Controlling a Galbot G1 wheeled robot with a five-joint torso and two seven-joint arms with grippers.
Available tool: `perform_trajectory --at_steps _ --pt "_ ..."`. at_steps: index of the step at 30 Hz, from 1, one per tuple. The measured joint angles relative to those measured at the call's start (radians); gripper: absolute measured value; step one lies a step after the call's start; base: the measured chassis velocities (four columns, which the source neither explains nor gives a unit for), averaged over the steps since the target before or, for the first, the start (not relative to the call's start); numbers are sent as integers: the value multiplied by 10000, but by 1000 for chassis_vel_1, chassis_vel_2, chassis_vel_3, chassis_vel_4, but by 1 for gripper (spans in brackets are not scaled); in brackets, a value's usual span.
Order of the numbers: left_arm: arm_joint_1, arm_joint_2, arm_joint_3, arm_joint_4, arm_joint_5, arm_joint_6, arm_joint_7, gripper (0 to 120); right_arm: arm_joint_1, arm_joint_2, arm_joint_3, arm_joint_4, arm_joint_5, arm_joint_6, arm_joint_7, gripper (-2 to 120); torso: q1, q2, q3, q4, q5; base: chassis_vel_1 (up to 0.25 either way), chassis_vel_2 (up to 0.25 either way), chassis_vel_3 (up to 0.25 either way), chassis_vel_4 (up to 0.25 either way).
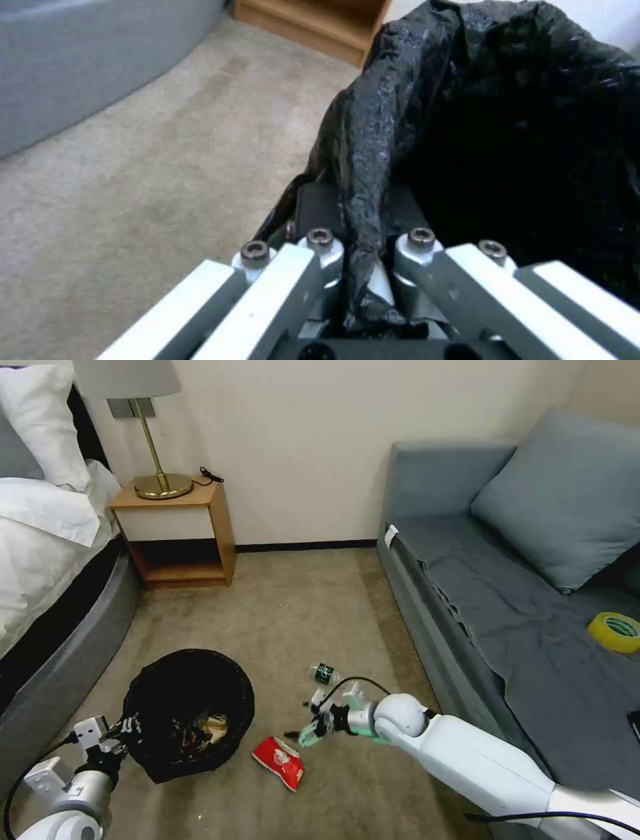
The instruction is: Pick up the trash bin, then pick up the garbage on the floor and place it into the trash bin.
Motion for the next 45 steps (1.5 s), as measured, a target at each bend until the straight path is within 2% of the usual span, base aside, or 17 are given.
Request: perform_trajectory --at_steps 7,8,11,13,15,21,32,36,41,45 --pt "9 68 -364 238 -239 -104 122 4 679 965 -1030 -894 767 -516 43 100 0 0 0 1 -2 0 0 0 0" --pt "2 107 -470 323 -327 -133 152 4 842 1417 -1250 -1346 791 -559 41 100 0 0 0 2 -2 0 0 0 0" --pt "0 198 -625 449 -515 -190 203 4 1060 2159 -1588 -2485 613 -558 3 100 0 0 1 4 -2 0 0 0 0" --pt "2 216 -646 464 -548 -195 212 4 1087 2253 -1635 -2682 559 -545 -3 100 0 0 1 4 -2 0 0 0 0" --pt "7 309 -740 516 -718 -222 255 4 1138 2645 -1738 -3718 107 -364 -145 100 0 0 1 2 -2 0 0 0 0" --pt "5 582 -856 723 -985 -317 346 4 1171 3006 -1575 -5098 -451 33 -318 100 0 0 1 1 -2 0 0 0 0" --pt "-126 1044 -834 1074 -1249 -384 395 4 1008 3356 -1451 -5856 -958 364 -365 99 0 0 1 1 -1 0 0 0 0" --pt "-157 1266 -845 1257 -1393 -448 422 4 888 3482 -1442 -6124 -1144 633 -318 82 0 0 1 0 0 0 0 0 0" --pt "-153 1294 -844 1318 -1421 -486 453 4 860 3502 -1440 -6186 -1167 728 -296 70 0 0 0 1 0 0 0 0 0" --pt "-150 1256 -785 1331 -1420 -522 482 4 816 3511 -1430 -6270 -1254 948 -310 50 0 0 0 0 1 0 0 0 0"
